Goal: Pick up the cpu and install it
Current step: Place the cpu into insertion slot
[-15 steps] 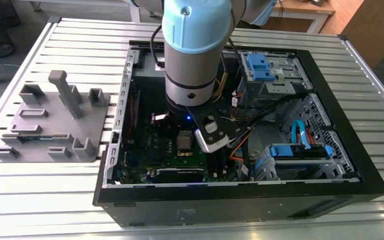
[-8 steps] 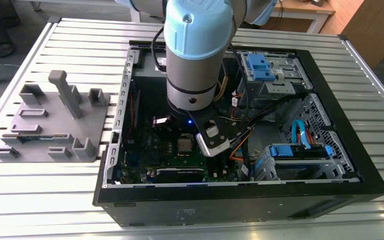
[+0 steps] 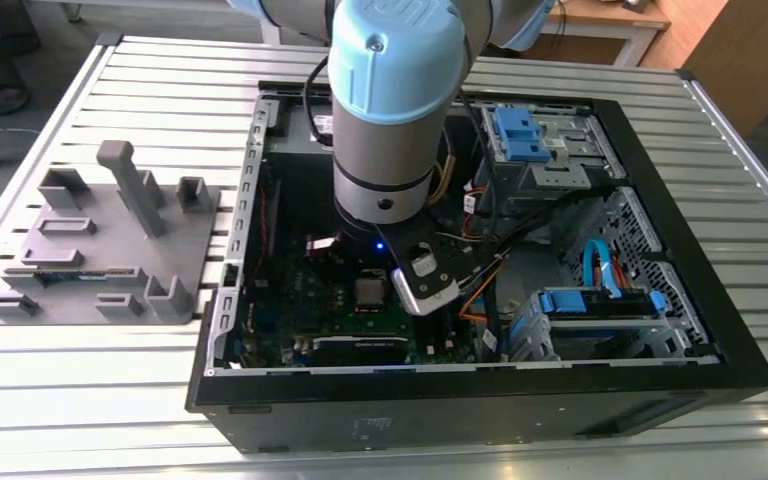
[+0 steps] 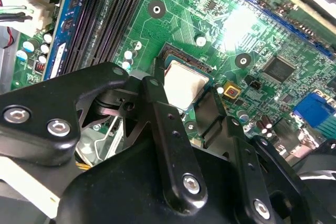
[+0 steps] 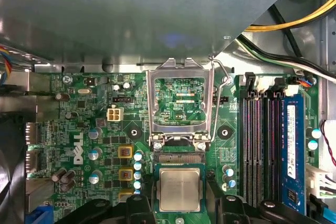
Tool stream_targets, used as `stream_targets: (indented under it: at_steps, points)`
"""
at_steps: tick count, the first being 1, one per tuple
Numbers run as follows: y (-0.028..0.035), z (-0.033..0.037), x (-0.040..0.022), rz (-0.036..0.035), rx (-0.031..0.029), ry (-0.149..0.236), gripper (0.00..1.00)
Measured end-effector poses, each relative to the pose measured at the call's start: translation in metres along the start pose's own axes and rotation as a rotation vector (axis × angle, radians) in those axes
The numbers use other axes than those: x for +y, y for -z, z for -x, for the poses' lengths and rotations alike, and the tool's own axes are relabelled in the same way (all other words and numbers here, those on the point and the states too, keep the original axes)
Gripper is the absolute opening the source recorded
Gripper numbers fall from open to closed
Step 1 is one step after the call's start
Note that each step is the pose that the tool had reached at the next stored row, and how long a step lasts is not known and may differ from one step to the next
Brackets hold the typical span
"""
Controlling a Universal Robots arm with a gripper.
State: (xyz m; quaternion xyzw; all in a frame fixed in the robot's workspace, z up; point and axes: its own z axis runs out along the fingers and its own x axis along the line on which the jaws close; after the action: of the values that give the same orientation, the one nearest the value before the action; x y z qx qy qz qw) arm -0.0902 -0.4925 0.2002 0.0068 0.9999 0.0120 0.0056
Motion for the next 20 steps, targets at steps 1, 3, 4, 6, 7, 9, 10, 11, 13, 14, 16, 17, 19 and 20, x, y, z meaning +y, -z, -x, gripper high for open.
stream_targets:
  at_steps: [1,3,4,6,7,9,10,11,13,14,16,17,19,20]
  points:
    - [-0.0007,0.0,0.0,0.0004,-0.0002,0.0,0.47]
    - [-0.002,0.0,0.0,0.0,0.0,0.0,0.47]
    - [-0.0028,0.0,-0.0001,0.0001,0.0,0.0,0.47]
    - [-0.0043,0.0,-0.0001,0.0,0.0,0.0,0.47]
    - [-0.0047,-0.0001,-0.0002,-0.0001,0.0,0.0,0.47]
    - [-0.0047,-0.0001,-0.0002,-0.0003,0.0001,0.0,0.47]
    - [-0.0051,-0.0001,-0.0001,0.0,0.0,0.0,0.47]
    - [-0.0058,0.0,-0.0001,0.0003,-0.0001,0.001,0.47]
    - [-0.0067,0.0001,-0.0002,0.0001,0.0001,0.004,0.47]
    - [-0.007,0.0001,-0.0002,0.0,0.0001,0.005,0.47]
    - [-0.0074,0.0001,-0.0002,-0.0002,0.0002,0.005,0.47]
    - [-0.0079,0.0002,-0.0002,0.0002,0.0001,0.005,0.47]
    - [-0.0084,0.0002,0.0003,0.0001,0.0001,0.005,0.47]
    - [-0.0085,0.0002,0.0003,-0.0001,0.0002,0.005,0.47]
